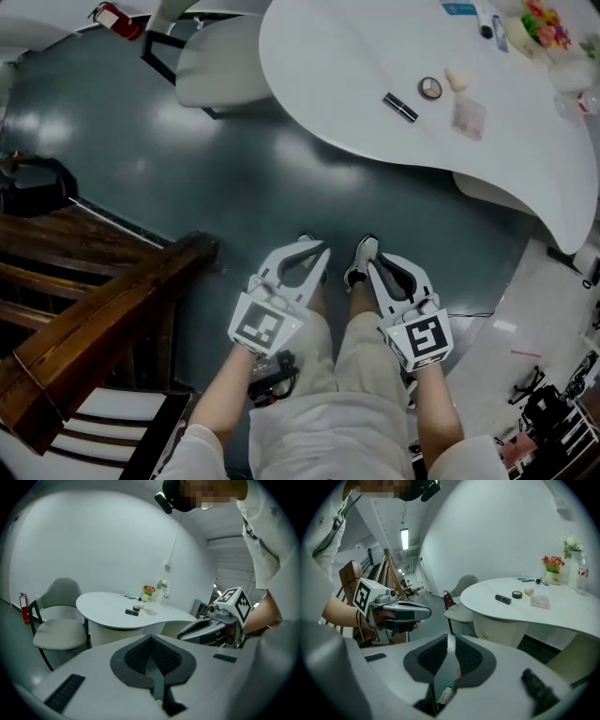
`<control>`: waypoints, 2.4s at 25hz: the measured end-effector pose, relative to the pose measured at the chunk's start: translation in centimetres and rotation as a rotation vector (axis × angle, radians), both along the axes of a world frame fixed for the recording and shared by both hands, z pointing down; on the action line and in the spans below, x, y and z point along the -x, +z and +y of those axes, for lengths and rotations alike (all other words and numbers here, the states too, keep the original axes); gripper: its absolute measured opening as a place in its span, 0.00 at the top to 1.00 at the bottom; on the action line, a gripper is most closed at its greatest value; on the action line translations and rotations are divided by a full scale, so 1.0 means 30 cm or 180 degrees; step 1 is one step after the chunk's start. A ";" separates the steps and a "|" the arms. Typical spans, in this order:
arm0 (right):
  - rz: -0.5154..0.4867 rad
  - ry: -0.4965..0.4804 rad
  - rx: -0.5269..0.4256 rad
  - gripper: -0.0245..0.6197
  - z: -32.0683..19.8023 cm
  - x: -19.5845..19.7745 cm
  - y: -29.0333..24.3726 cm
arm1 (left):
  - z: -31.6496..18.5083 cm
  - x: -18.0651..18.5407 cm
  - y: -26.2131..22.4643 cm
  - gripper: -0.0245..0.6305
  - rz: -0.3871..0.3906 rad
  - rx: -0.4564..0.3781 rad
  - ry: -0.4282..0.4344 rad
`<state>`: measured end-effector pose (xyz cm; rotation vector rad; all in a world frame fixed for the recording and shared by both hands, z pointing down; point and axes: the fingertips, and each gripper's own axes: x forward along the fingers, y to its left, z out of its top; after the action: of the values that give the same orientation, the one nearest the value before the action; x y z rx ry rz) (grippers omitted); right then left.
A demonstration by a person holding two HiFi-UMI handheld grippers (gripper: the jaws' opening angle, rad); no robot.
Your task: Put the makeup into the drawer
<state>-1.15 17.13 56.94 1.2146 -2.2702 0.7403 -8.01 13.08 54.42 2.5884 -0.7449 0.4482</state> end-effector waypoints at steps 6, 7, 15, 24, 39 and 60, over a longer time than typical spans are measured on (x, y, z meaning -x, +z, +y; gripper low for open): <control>0.0022 -0.0106 -0.0028 0.86 -0.077 0.015 0.125 | -0.026 -0.055 0.103 0.95 0.0079 0.0079 -0.0145; 0.0031 -0.0117 -0.0054 0.85 -0.094 0.014 0.147 | -0.033 -0.063 0.123 0.95 0.0089 0.0088 -0.0159; 0.0060 -0.0078 -0.0179 0.85 -0.216 -0.023 0.313 | -0.127 -0.106 0.303 0.95 -0.0074 0.0004 -0.0172; 0.0198 -0.0059 -0.0187 0.78 -0.351 -0.033 0.499 | -0.229 -0.155 0.429 0.95 -0.0139 -0.0016 -0.0323; 0.0839 0.0108 -0.0193 0.76 -0.573 -0.082 0.786 | -0.276 -0.130 0.459 0.95 -0.0159 0.0020 -0.0379; 0.0895 -0.0055 0.0001 0.87 -0.504 -0.040 0.819 | -0.240 -0.054 0.457 0.95 -0.0244 0.0083 -0.0453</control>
<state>0.05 2.02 81.50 1.2140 -2.0468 0.5263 -6.38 5.87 68.11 2.4854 -0.9361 0.5117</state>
